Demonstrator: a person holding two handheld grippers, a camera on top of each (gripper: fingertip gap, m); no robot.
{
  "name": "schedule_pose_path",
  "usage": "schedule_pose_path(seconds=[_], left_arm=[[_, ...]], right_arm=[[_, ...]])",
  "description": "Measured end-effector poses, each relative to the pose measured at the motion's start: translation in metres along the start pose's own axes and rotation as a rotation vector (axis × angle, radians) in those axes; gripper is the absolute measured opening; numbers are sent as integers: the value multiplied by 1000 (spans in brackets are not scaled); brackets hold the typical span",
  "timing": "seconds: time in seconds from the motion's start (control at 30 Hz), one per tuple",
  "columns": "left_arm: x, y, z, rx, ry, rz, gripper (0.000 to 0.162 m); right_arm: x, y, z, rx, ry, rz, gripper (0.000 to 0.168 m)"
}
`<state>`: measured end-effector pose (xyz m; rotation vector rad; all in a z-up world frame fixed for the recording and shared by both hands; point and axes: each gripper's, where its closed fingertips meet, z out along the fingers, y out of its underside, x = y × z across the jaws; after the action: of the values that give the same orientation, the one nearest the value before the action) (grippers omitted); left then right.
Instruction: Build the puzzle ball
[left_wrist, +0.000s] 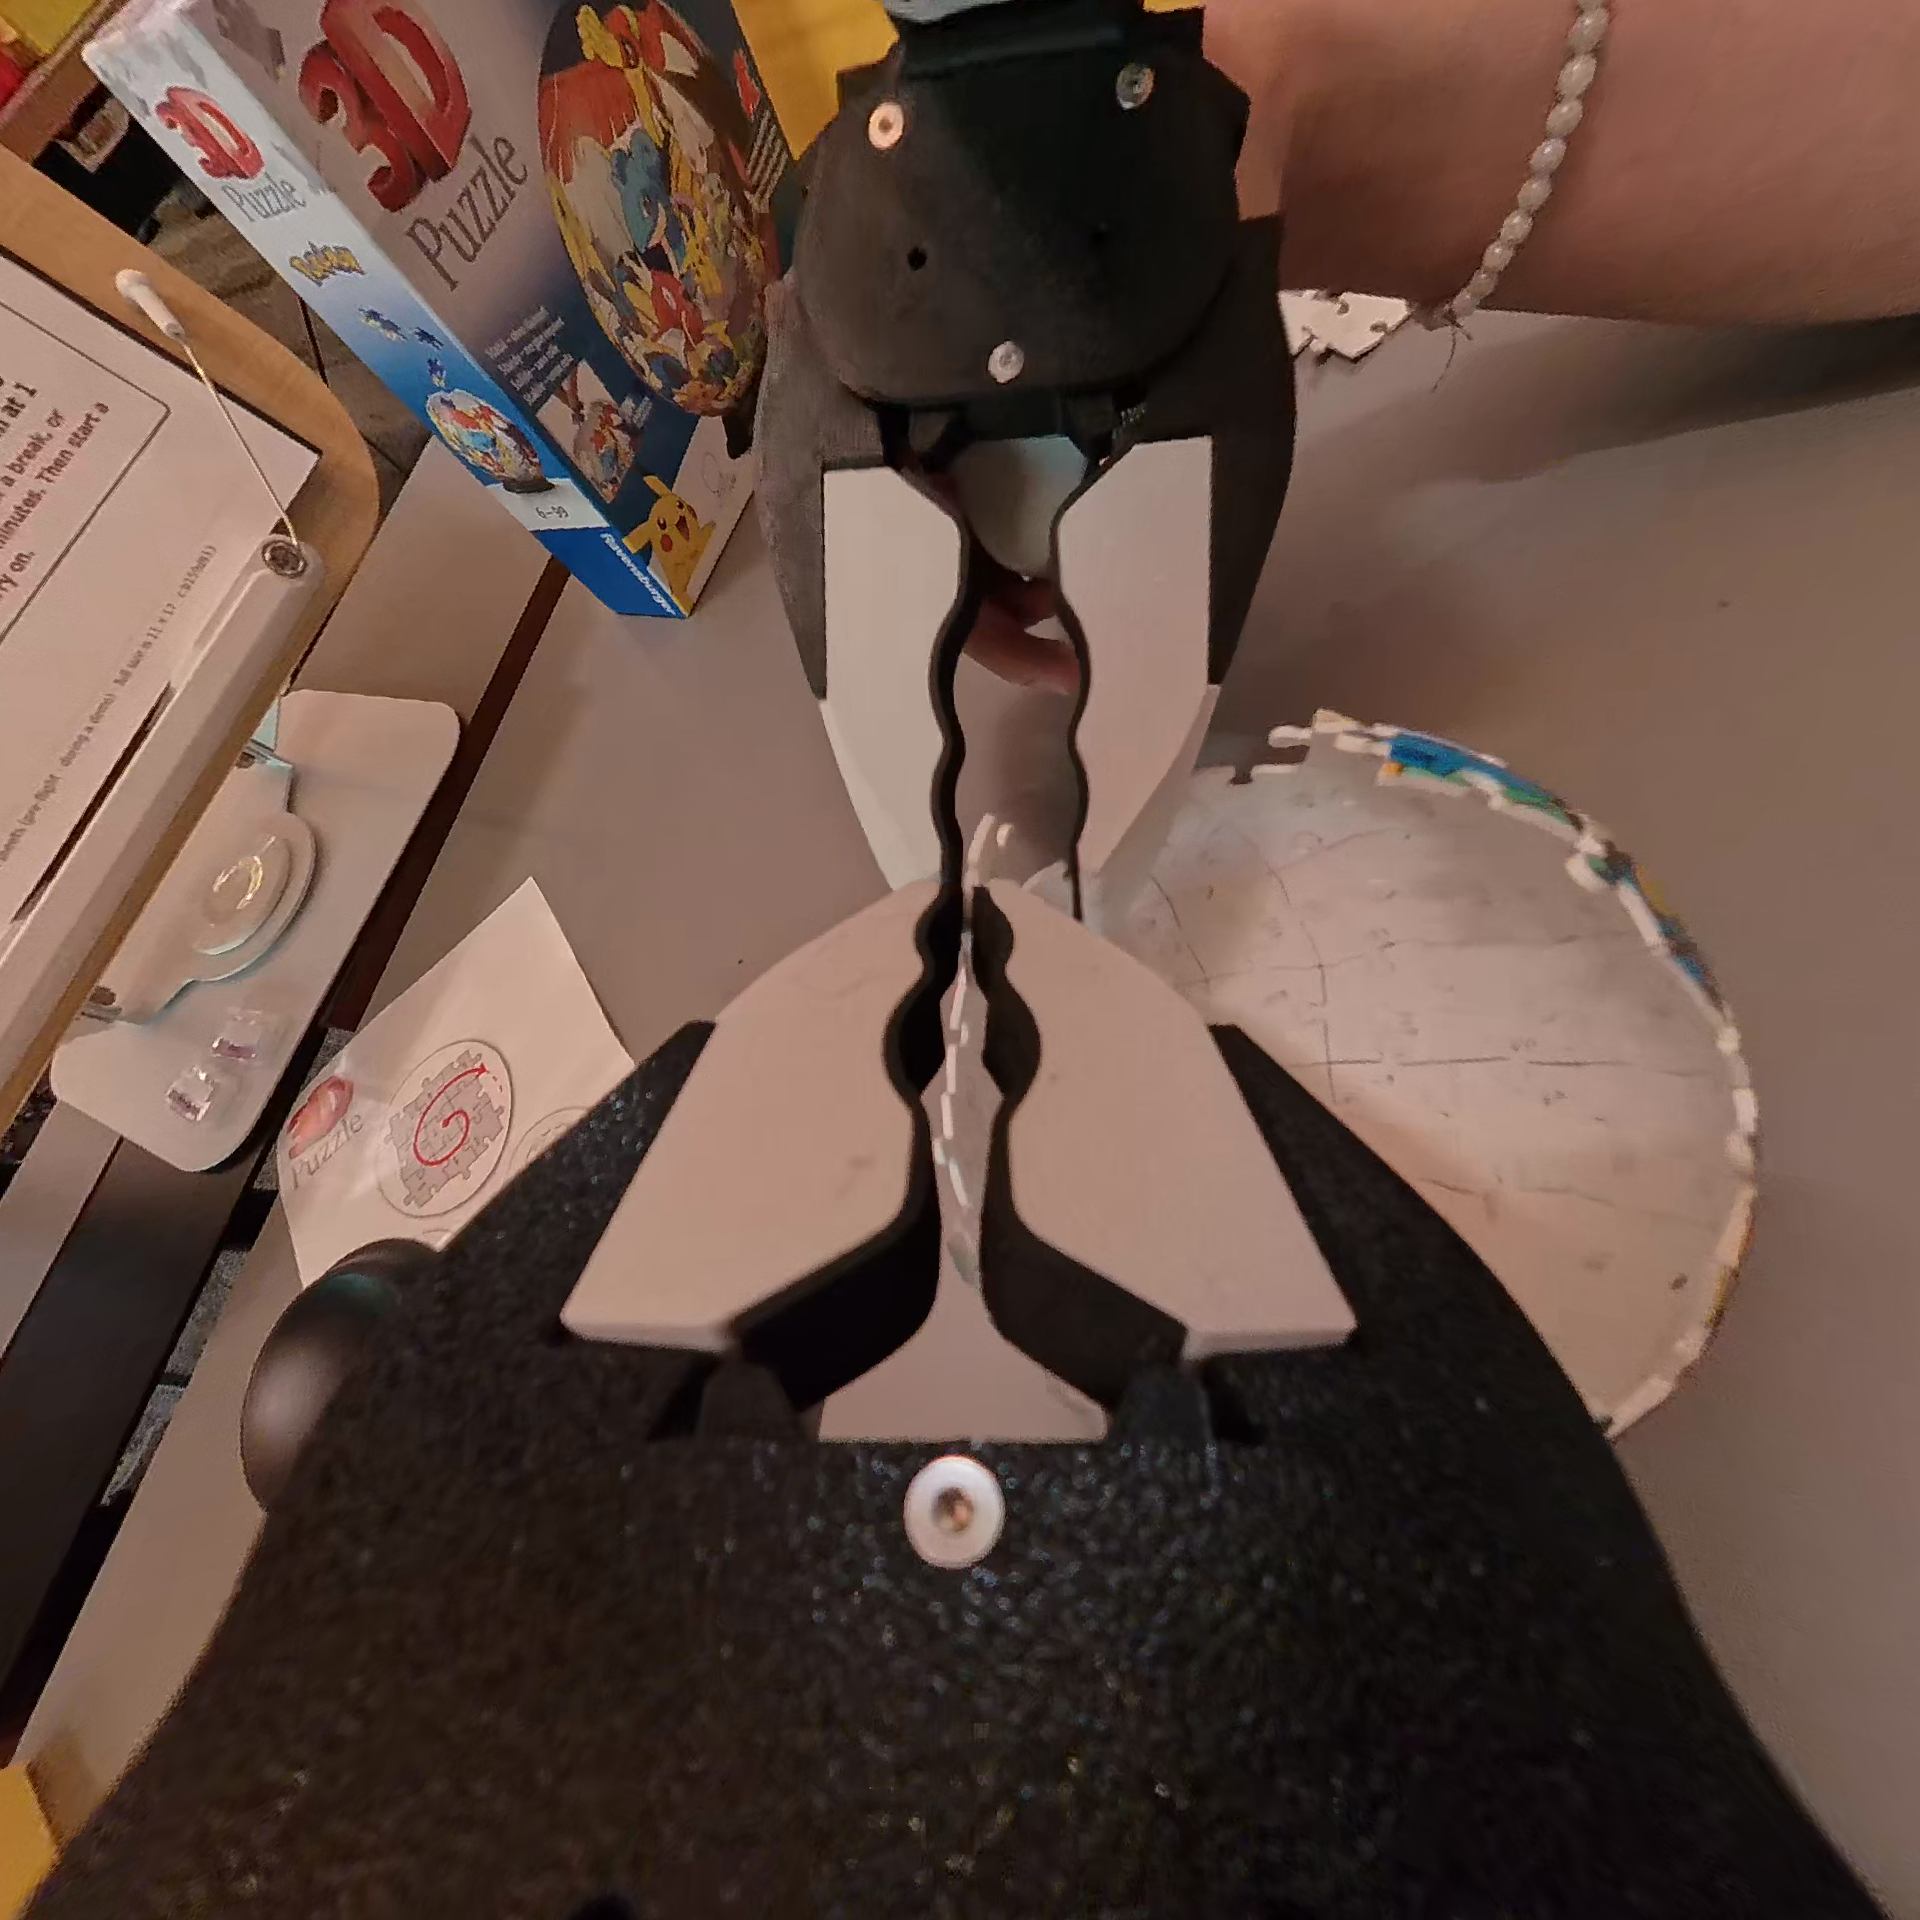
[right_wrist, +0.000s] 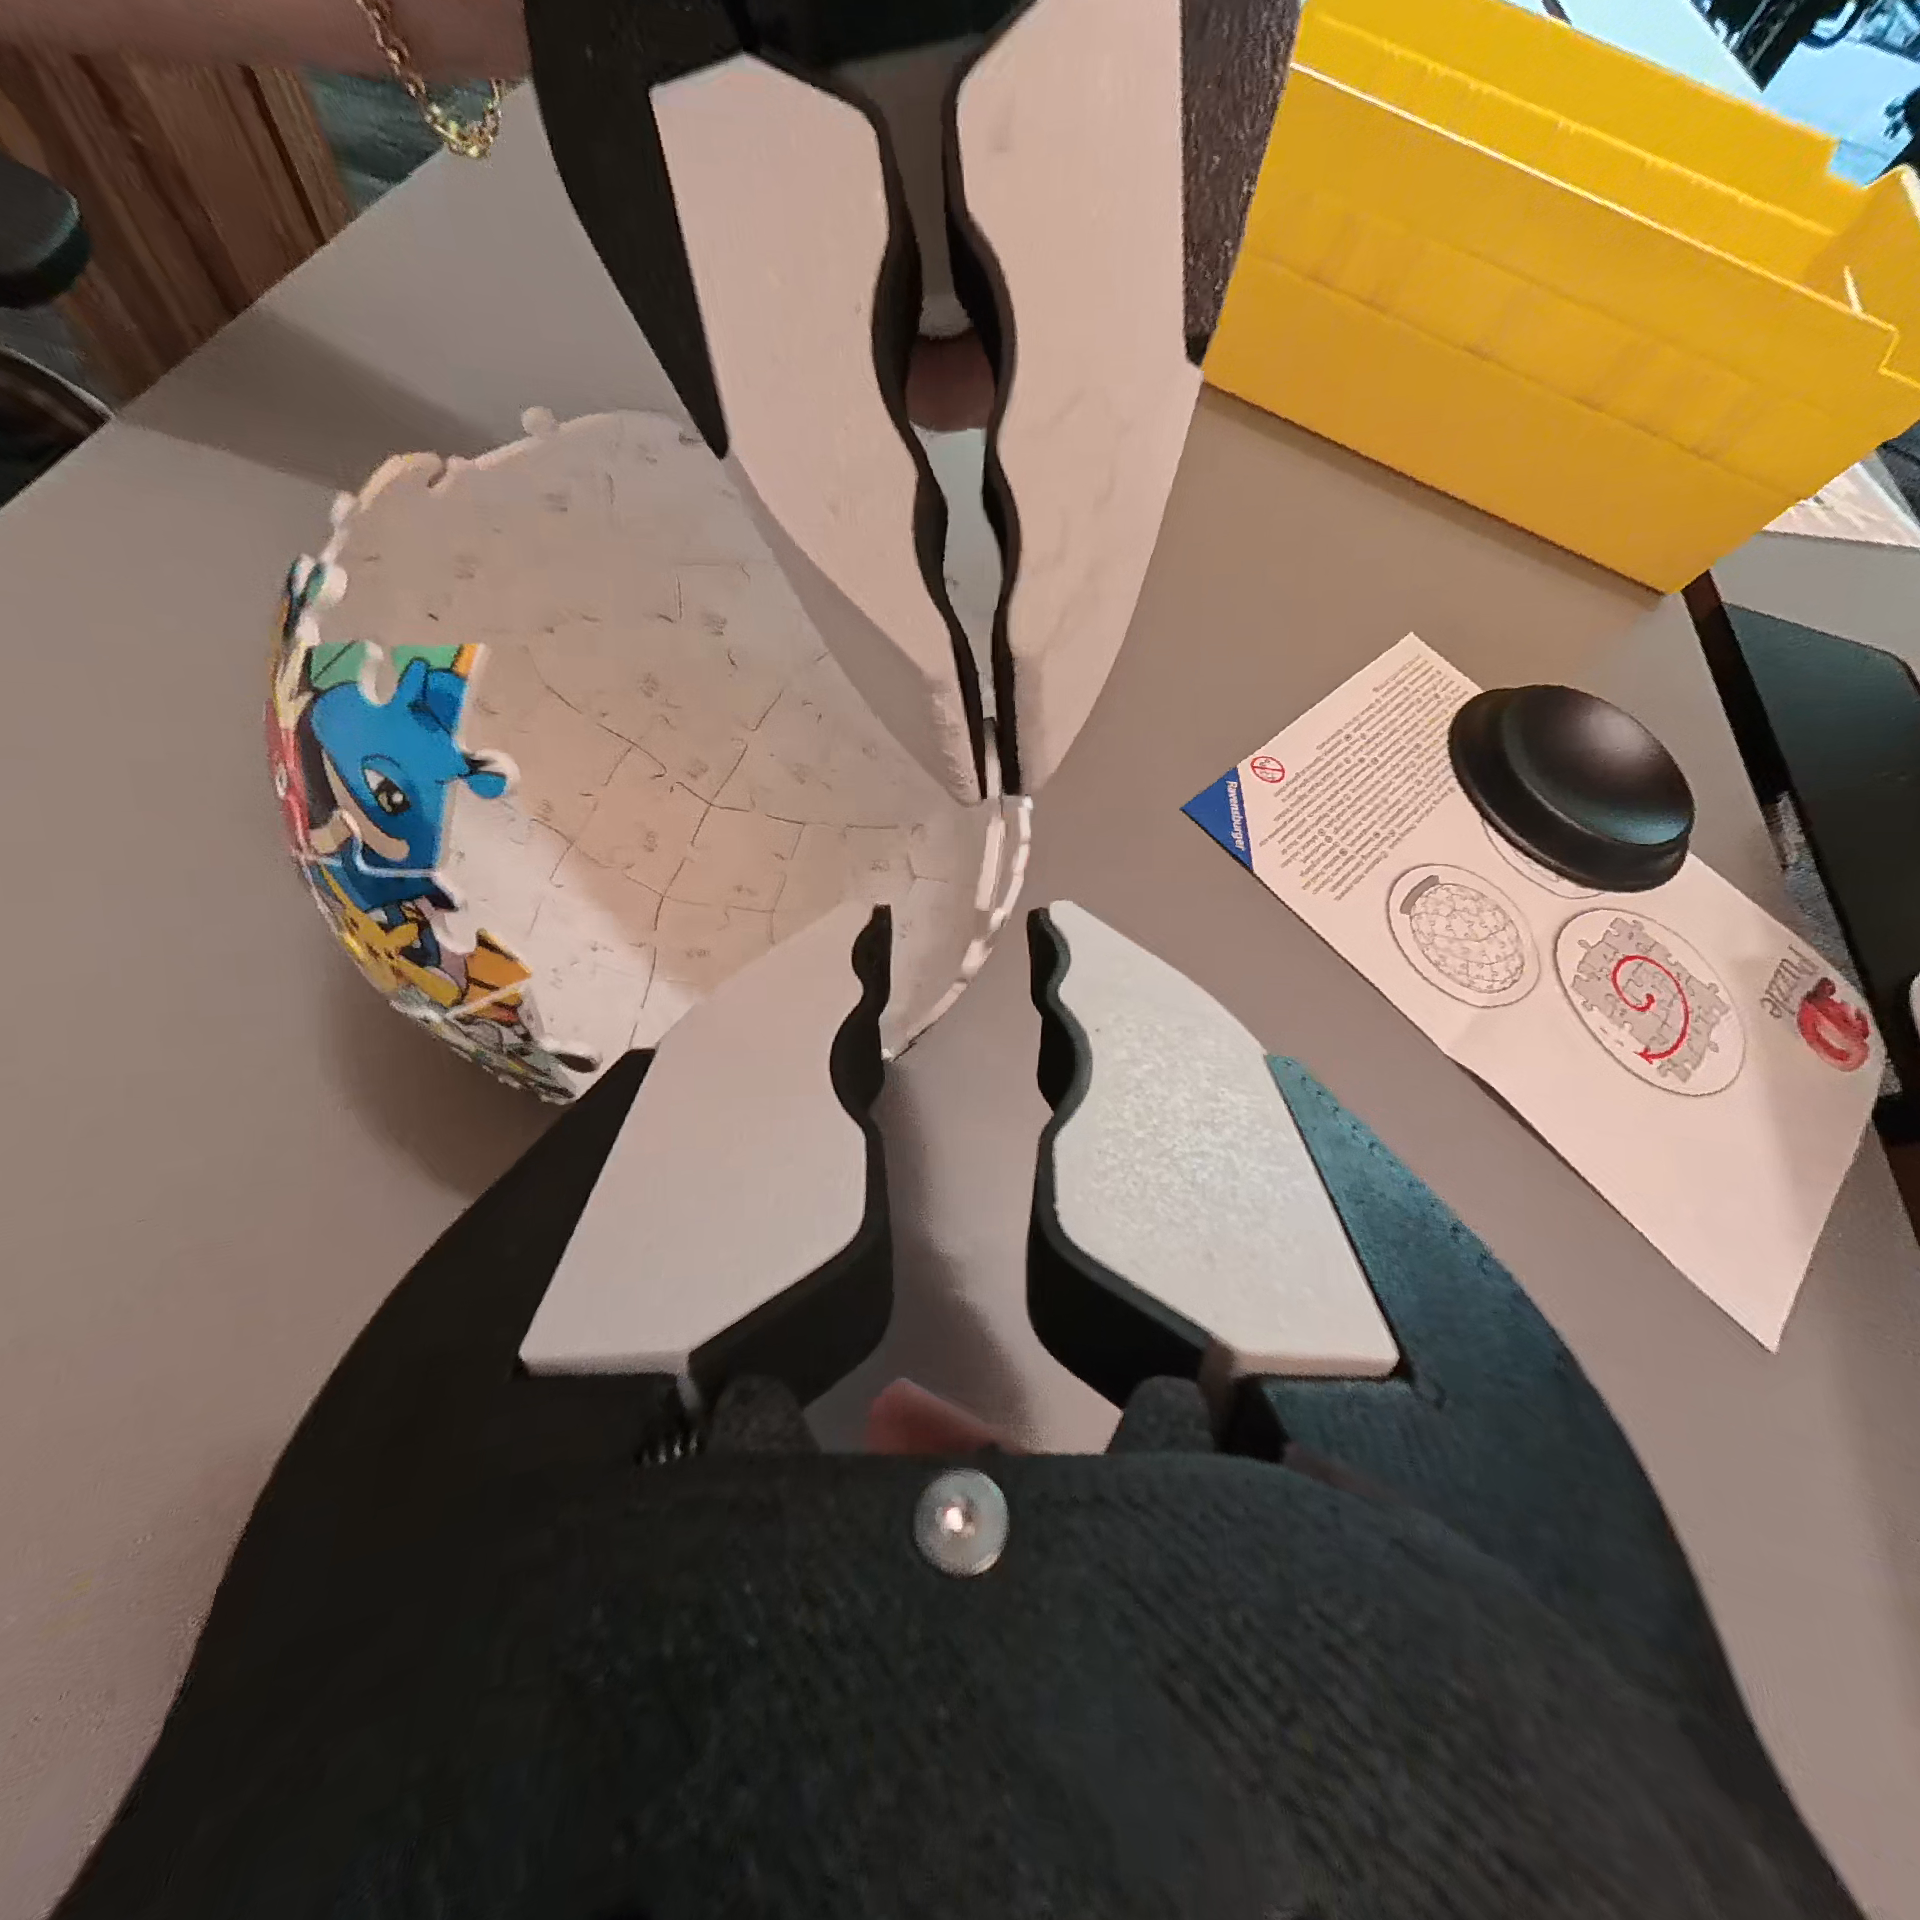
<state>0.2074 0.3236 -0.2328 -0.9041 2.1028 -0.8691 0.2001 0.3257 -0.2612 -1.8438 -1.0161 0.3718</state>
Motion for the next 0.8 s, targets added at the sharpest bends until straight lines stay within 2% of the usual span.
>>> schedule_pose_path(seconds=[0.13,0.3,0.53,0.8], left_arm=[[2,-3,0,15,27,27,2],[-2,2,1,-7,26,38,2],[-5,8,-6,19,-1,-9,2],[-10,2,-29,46,-130,-19,2]], right_arm=[[2,-1,0,10,6,10,17],[5,0,-1,7,23,-7,16],[8,0,0,6,37,12,31],[2,-2,4,10,-7,44,31]])
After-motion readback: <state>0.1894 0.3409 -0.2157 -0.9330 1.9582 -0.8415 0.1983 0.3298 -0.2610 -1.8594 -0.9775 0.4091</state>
